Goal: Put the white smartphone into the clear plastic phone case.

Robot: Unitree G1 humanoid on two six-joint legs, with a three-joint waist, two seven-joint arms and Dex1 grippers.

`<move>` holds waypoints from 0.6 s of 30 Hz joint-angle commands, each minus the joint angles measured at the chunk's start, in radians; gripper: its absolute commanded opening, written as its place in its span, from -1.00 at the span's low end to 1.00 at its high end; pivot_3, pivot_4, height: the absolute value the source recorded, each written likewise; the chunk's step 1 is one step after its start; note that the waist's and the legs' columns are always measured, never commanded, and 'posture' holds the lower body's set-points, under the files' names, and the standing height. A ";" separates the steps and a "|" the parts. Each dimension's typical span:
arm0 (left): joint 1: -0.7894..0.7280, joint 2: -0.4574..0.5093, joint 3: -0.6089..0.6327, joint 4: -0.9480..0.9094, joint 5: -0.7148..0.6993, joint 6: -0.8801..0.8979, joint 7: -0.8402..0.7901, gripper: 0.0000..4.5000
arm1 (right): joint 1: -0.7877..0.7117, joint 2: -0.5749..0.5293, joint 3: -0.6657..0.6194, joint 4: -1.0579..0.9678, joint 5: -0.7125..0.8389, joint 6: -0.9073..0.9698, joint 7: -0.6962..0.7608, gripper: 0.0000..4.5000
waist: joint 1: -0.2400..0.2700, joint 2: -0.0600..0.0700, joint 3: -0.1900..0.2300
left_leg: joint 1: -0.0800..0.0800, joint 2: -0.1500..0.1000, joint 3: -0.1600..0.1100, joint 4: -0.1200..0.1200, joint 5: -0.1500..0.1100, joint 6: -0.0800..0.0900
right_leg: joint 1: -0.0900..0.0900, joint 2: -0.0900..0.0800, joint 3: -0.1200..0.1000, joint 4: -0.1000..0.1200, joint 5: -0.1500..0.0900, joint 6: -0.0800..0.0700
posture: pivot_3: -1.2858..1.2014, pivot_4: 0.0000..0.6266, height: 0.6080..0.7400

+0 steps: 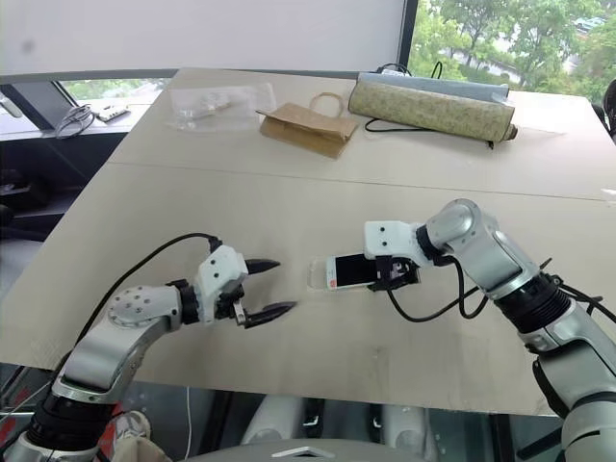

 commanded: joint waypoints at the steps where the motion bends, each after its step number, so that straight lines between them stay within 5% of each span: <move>1: -0.017 0.031 0.040 -0.005 -0.025 -0.033 -0.039 1.00 | -0.021 0.001 0.011 -0.019 -0.021 0.027 0.017 0.37 | 0.000 0.000 0.000 | 0.000 0.000 0.000 0.000 0.000 0.000 | 0.000 0.000 0.000 0.000 0.000 0.000 | 0.03 -0.52 1.00; 15: -0.012 0.031 0.035 -0.012 -0.019 -0.046 -0.044 1.00 | -0.039 0.051 0.061 -0.044 -0.020 0.167 0.044 0.37 | -0.002 0.000 0.000 | 0.000 0.000 0.000 -0.001 0.000 0.000 | 0.000 -0.001 0.000 0.000 0.000 0.000 | 0.03 -0.52 1.00; 16: -0.010 0.031 0.035 -0.015 -0.019 -0.045 -0.042 1.00 | -0.044 0.052 0.067 -0.036 -0.026 0.169 0.045 0.83 | -0.002 0.000 0.000 | 0.000 0.000 0.000 -0.001 0.000 0.000 | -0.001 -0.001 0.000 0.000 0.000 0.000 | 0.03 -0.52 1.00; 18: -0.005 0.031 0.036 -0.020 -0.020 -0.042 -0.041 1.00 | -0.054 0.054 0.073 -0.027 -0.031 0.178 0.046 0.98 | -0.002 0.000 0.000 | 0.000 0.000 0.000 -0.001 0.000 0.000 | -0.001 -0.001 0.000 0.000 0.000 0.000 | 0.03 -0.52 1.00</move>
